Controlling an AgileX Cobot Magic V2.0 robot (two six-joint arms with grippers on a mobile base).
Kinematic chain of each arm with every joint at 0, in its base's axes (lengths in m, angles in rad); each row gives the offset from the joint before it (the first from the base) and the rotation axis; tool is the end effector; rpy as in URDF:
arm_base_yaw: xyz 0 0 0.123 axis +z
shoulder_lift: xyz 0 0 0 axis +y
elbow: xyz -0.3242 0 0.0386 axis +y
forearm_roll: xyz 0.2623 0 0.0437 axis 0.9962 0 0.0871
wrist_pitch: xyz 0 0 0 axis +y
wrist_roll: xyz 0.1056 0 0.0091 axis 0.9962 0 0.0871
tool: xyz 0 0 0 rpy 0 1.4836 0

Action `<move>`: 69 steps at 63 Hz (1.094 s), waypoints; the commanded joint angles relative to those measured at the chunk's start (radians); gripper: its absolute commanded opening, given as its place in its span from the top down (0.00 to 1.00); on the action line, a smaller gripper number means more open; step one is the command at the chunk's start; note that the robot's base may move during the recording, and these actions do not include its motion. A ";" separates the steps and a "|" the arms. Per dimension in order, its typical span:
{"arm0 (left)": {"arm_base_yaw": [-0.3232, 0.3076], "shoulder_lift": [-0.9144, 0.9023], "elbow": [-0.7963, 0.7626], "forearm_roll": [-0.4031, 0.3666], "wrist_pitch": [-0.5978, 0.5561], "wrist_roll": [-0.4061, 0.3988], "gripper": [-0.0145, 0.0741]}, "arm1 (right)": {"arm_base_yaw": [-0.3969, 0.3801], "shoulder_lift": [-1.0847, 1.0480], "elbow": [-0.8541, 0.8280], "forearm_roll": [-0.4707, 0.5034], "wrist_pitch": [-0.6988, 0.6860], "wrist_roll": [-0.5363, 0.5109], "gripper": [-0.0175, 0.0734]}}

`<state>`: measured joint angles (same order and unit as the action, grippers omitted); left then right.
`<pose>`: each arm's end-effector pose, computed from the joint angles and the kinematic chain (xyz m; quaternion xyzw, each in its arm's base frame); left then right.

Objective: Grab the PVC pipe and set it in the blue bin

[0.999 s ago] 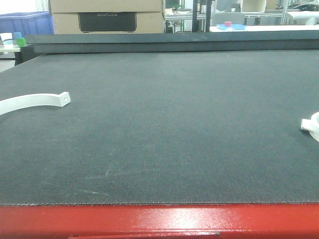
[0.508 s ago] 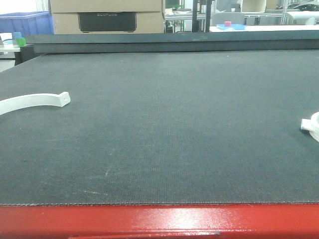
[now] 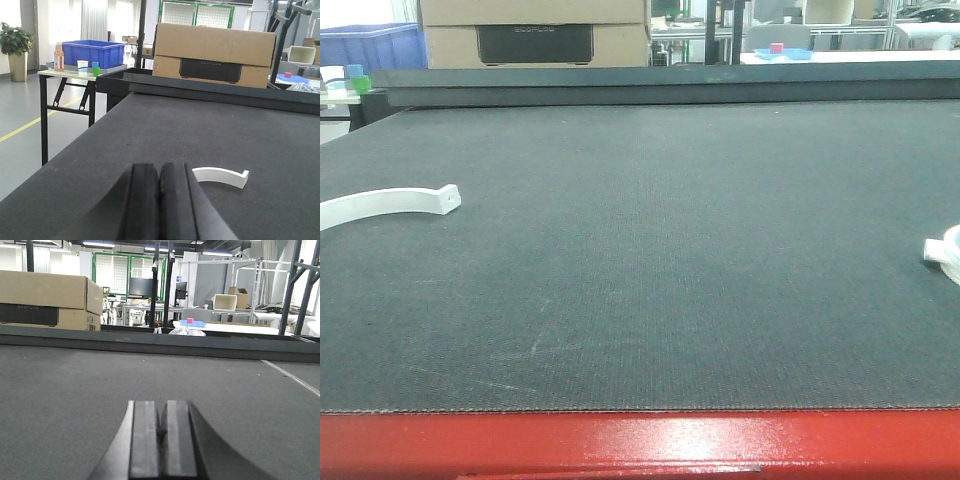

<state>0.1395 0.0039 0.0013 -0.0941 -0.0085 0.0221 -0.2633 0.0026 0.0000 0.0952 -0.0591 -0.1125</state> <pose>0.0436 0.0062 0.2146 -0.0715 0.6706 0.0252 0.7379 0.0416 -0.0118 0.2205 0.0824 0.6494 -0.1076 0.7483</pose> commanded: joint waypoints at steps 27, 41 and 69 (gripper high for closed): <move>-0.007 -0.004 -0.061 -0.131 0.023 -0.003 0.96 | -0.002 -0.003 -0.126 0.040 0.019 0.002 0.99; -0.005 0.023 -0.253 -0.012 0.115 -0.001 0.96 | -0.002 0.087 -0.284 0.109 0.226 0.007 0.99; -0.005 0.504 -0.619 0.033 0.285 -0.001 0.96 | -0.002 0.583 -0.717 0.119 0.663 0.007 0.99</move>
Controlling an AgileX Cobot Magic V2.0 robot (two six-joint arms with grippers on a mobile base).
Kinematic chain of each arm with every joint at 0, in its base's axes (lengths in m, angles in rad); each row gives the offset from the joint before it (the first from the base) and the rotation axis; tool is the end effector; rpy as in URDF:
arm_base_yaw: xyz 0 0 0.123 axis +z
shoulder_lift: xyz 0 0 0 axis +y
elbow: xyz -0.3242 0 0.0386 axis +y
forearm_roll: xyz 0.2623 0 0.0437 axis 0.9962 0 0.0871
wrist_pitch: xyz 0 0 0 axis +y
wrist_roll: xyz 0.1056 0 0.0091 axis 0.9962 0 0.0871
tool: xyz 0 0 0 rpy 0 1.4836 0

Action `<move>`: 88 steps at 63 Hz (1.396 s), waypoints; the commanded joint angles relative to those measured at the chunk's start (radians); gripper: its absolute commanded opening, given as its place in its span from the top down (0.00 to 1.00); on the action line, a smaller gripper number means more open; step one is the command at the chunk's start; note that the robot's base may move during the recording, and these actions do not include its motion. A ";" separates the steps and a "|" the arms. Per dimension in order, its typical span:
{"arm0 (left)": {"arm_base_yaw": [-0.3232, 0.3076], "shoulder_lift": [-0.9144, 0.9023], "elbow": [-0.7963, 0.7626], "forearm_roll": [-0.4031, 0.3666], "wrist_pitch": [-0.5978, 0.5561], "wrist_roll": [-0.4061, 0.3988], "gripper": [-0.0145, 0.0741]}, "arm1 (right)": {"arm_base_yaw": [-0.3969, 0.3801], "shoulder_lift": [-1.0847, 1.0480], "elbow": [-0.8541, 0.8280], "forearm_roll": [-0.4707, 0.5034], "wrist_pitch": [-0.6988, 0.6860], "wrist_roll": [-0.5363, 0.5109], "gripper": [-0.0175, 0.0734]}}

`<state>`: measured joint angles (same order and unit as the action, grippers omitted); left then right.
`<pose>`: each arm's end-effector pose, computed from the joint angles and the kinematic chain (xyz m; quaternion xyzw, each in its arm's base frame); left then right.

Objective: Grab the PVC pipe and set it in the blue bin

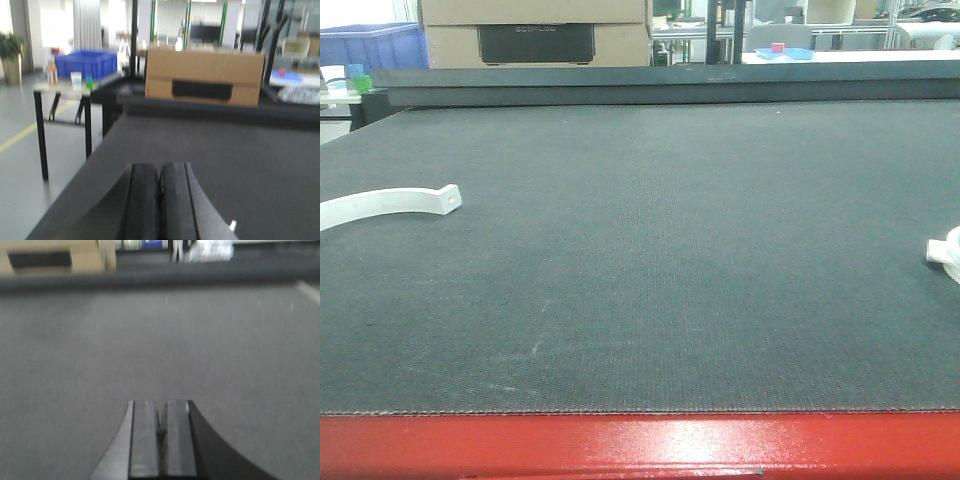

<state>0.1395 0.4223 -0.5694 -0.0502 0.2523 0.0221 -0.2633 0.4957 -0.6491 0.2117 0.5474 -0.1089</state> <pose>0.0785 0.0097 0.3708 -0.0548 0.7112 0.0351 0.6999 0.0865 -0.0113 0.3635 0.1021 0.7968 -0.0127 0.5954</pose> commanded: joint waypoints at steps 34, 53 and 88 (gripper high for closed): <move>-0.005 0.458 -0.182 -0.018 0.017 -0.001 0.96 | -0.002 0.488 -0.258 0.058 0.177 0.003 0.99; -0.005 0.572 -0.182 -0.018 0.013 -0.001 0.88 | -0.002 0.488 -0.258 0.083 0.035 0.003 0.99; -0.005 0.739 -0.182 -0.018 -0.110 -0.001 0.63 | -0.002 0.492 -0.258 0.087 0.032 0.003 0.99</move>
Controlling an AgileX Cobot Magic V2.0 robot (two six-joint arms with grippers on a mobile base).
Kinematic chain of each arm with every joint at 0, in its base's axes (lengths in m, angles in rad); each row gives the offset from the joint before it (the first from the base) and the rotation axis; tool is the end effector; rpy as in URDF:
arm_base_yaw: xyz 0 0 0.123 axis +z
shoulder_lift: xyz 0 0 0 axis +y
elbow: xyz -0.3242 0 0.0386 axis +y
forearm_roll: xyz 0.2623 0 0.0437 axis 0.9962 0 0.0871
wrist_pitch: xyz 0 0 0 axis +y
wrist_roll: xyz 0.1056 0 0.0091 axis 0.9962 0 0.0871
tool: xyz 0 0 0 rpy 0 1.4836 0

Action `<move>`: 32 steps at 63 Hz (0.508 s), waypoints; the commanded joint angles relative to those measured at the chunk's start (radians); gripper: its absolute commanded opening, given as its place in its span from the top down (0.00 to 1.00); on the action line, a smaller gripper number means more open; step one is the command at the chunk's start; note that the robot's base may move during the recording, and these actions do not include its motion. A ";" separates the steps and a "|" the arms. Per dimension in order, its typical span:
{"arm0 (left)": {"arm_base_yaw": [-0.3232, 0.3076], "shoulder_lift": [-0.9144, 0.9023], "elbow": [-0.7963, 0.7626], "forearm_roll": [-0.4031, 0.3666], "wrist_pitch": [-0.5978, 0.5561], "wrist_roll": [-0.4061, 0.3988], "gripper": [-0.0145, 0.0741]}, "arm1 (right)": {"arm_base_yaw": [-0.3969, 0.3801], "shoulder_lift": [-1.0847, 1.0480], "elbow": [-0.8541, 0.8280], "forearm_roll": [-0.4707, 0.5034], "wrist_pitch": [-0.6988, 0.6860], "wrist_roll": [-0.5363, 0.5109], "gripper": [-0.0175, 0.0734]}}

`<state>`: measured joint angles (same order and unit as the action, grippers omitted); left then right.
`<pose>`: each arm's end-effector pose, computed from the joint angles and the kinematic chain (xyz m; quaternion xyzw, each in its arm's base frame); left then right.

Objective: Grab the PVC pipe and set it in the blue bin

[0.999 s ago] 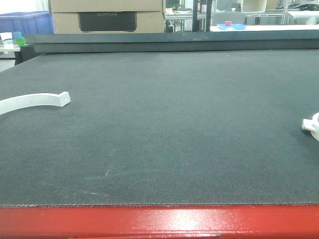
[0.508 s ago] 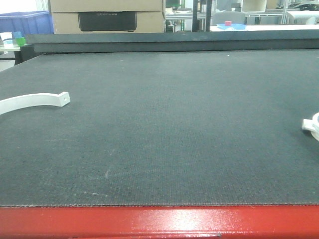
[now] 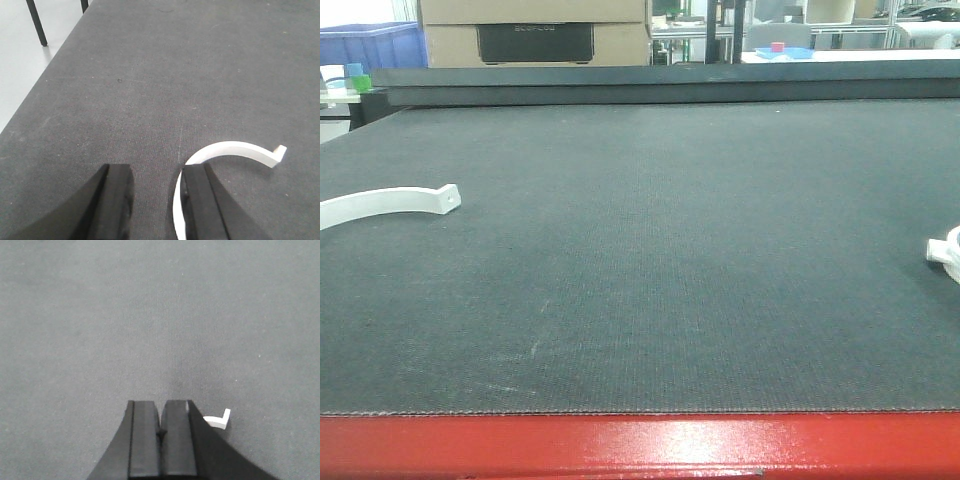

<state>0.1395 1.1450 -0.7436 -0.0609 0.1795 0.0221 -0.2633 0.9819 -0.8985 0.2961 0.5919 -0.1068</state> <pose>0.2508 0.0340 0.3216 -0.0732 0.8552 0.0214 0.5126 0.2026 -0.0367 0.3794 0.1371 0.8640 0.0422 0.4827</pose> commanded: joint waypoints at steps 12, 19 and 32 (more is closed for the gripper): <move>-0.005 0.058 -0.007 -0.008 -0.071 -0.001 0.63 | -0.002 0.028 -0.008 0.002 -0.012 0.001 0.99; -0.005 0.074 -0.007 -0.008 -0.100 -0.001 0.63 | -0.002 0.059 -0.008 0.002 -0.012 0.001 0.99; -0.005 0.104 -0.007 -0.008 -0.118 -0.001 0.63 | -0.002 0.151 -0.008 0.002 0.002 -0.006 0.96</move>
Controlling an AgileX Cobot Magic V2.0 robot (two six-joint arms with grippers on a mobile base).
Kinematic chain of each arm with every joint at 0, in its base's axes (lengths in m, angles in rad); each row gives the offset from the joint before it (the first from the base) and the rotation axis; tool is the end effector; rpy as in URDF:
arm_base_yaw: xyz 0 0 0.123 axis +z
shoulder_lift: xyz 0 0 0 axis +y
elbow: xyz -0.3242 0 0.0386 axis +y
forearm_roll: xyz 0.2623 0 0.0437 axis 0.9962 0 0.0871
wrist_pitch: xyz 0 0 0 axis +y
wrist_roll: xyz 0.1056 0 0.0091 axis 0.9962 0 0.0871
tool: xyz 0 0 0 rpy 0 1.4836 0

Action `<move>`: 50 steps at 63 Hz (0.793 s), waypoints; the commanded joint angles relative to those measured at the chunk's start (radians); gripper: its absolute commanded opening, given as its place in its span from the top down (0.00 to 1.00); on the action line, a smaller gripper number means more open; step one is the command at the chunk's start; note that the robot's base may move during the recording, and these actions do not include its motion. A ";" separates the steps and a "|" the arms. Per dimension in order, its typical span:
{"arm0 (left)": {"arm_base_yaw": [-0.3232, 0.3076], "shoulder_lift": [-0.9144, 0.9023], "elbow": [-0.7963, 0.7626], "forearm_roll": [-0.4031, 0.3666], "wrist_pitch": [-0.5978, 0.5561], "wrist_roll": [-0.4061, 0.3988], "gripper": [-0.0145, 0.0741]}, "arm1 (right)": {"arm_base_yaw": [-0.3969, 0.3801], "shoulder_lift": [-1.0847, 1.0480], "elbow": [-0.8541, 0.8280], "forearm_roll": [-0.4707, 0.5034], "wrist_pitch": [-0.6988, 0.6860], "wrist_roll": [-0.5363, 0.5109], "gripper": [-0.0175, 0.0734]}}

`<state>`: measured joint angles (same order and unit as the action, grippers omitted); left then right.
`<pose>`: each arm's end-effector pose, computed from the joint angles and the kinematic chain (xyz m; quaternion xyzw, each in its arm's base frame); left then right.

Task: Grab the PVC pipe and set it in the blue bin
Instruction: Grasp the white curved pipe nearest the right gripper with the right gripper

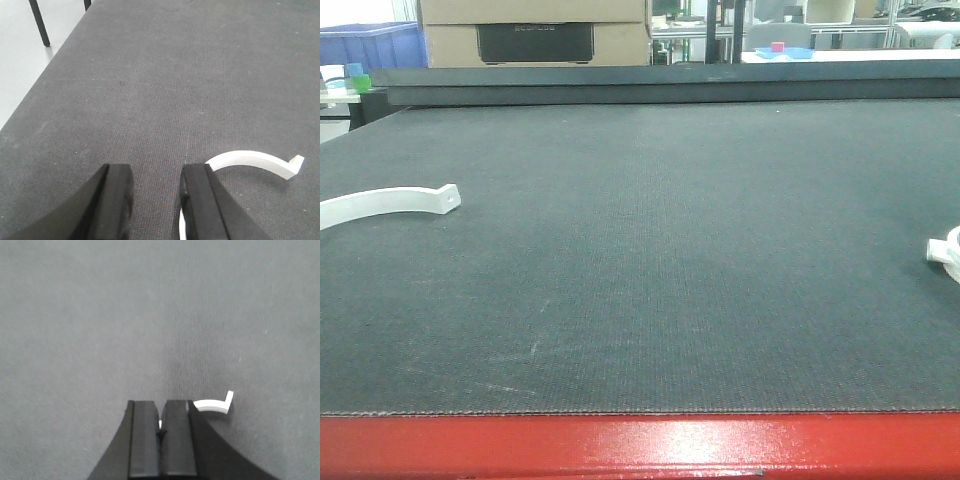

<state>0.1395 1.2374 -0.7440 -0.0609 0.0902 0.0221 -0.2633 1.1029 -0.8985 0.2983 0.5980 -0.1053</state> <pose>0.2726 0.0377 0.3057 -0.0750 0.8558 0.0235 0.5113 0.2307 -0.0440 0.3523 0.1478 0.8909 0.0497 0.4266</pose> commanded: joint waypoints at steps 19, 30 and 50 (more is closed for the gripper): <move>-0.007 0.059 -0.007 -0.008 -0.048 -0.001 0.63 | 0.062 0.181 -0.008 0.000 -0.005 -0.016 0.54; -0.007 0.086 -0.007 -0.008 -0.056 -0.001 0.63 | 0.110 0.269 -0.008 -0.014 0.001 -0.016 0.54; -0.007 0.135 -0.009 -0.008 -0.059 -0.001 0.63 | 0.121 0.351 -0.008 -0.107 0.093 -0.016 0.65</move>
<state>0.1395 1.3684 -0.7457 -0.0609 0.0548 0.0221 -0.1451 1.4508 -0.9001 0.2318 0.6853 -0.1150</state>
